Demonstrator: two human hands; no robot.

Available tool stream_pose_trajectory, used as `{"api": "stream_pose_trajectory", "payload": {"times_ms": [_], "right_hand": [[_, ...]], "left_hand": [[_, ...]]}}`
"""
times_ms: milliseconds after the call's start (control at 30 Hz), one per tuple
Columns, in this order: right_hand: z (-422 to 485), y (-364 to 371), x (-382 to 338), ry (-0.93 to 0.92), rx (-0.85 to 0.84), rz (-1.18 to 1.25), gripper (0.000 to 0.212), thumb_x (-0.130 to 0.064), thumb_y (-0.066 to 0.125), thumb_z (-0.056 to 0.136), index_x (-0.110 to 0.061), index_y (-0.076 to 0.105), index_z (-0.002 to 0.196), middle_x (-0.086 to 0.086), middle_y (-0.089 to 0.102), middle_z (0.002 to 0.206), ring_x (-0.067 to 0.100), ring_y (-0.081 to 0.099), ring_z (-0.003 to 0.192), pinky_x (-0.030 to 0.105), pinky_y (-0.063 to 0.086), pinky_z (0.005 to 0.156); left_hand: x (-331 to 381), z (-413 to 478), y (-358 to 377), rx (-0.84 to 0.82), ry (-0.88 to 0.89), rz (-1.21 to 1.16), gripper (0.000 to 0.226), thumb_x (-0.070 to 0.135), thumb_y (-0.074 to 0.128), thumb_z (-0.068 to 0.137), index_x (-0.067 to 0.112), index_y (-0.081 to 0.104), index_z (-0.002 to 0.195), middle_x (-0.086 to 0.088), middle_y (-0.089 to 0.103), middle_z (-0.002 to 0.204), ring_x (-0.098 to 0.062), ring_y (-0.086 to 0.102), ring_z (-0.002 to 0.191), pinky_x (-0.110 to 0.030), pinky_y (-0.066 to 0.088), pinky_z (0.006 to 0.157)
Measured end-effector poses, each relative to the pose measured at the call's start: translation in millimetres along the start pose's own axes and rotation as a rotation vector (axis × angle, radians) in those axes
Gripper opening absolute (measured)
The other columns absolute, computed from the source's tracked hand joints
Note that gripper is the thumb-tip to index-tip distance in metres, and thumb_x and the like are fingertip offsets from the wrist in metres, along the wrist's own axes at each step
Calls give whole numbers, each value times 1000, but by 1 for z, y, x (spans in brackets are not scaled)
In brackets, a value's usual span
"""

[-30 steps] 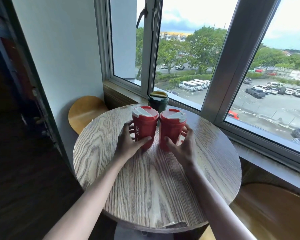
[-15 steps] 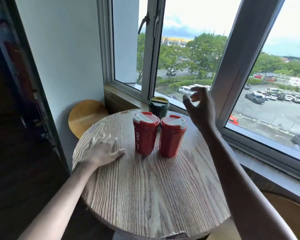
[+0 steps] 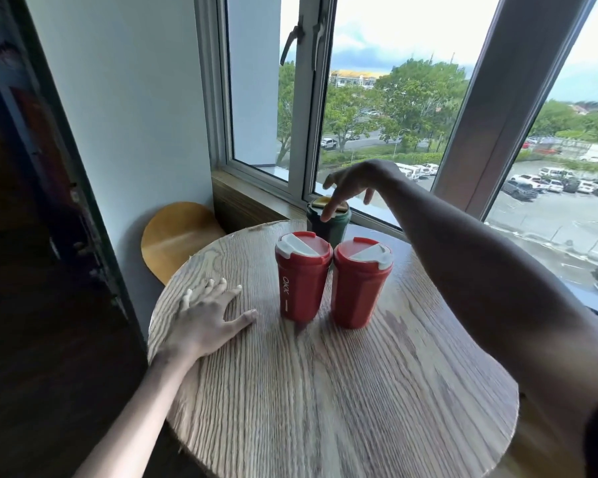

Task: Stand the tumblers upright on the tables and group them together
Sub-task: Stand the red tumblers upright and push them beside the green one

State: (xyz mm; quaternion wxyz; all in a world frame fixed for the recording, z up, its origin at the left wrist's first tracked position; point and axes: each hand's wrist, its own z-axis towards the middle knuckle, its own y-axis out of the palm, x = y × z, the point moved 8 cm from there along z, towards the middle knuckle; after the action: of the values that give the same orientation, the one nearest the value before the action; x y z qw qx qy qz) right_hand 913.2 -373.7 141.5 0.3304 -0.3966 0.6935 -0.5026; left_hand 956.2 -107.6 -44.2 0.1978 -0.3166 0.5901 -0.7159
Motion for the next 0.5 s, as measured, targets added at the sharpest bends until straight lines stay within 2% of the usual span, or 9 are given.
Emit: {"api": "stream_pose_trajectory", "payload": {"times_ms": [100,200,500], "right_hand": [[8,3,-5,8,-38,5,87,-46,79,67,-16,41,140,11,42,144,30,49,124,49,54,89],[14,7,-5,12,-27,66,83,-41,82,66,-14,45,135,13,46,140,31,52,119,44,56,86],[19,18,0,-40,16,156,79,-31,83,66,-14,42,132,17,43,136,35,58,107,42,58,81]], "left_hand": [[-4,3,0,20,0,-20,106,93,6,61,33,26,146,1,16,157,-17,13,146,-50,-1,115],[-4,3,1,27,1,-29,104,93,10,63,33,28,145,2,17,157,-18,15,145,-52,1,115],[-5,2,-1,14,-14,-57,105,94,11,60,35,28,145,3,18,157,-17,18,145,-55,4,114]]}}
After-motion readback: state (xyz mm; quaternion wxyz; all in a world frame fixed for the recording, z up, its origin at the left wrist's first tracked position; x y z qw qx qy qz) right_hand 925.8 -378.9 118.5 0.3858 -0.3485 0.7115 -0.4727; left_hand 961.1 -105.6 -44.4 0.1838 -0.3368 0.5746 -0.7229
